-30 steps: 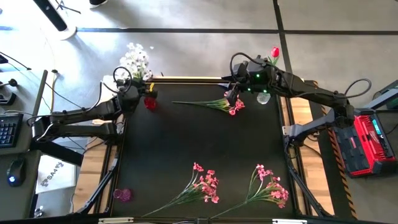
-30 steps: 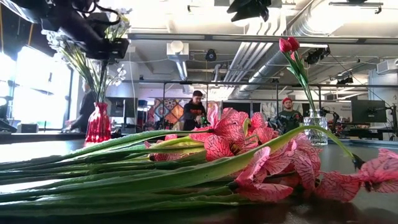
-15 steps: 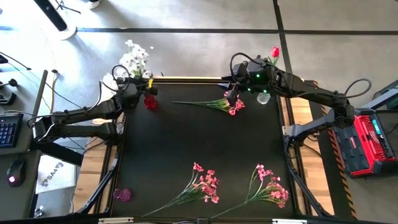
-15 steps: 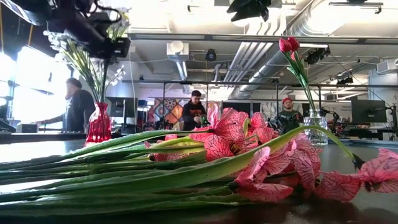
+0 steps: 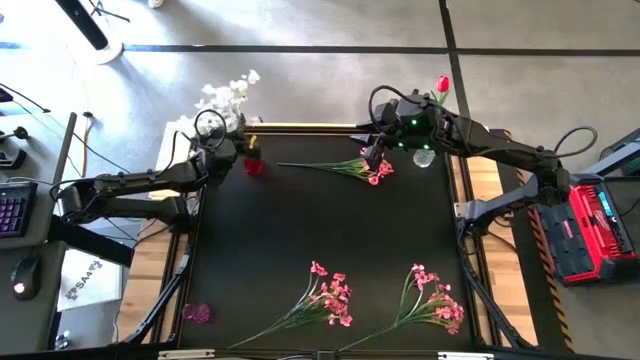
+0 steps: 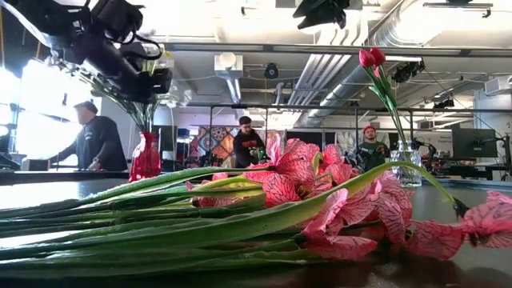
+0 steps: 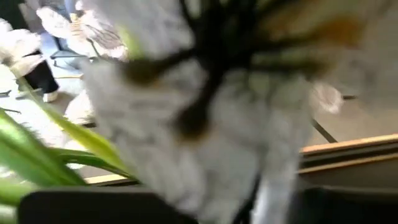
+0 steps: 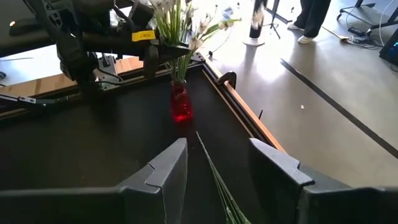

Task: Sort flowers into vase by color
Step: Put the white flowers into the red vase

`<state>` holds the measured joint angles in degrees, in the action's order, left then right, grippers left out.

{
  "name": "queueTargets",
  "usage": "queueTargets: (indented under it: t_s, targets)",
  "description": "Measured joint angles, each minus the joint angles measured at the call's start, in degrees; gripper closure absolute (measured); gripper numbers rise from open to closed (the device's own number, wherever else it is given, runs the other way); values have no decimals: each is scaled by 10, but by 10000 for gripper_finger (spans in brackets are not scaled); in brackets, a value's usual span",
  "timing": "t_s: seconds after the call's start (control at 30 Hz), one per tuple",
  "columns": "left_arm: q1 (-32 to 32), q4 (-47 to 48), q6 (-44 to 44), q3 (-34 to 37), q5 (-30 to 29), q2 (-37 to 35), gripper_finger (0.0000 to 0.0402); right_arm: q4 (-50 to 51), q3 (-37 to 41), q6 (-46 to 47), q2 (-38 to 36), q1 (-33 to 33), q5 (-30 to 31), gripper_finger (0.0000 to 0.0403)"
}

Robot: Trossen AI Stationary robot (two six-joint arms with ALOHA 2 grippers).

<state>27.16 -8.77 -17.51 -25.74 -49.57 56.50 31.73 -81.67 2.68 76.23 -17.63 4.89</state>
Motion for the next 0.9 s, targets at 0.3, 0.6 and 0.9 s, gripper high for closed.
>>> queueTargets:
  t_s: [0.3, 0.6, 0.9]
  targets:
    - [-2, -9, 64, 0, 72, -2, 220, 0, 0, 0, 0, 0, 0, 249]
    - [-21, 28, 153, -63, 121, -11, 195, 0, 0, 14, 0, 0, -13, 249]
    - [-39, 153, 167, -137, 186, -11, 194, 8, 0, 44, 0, 0, -28, 249]
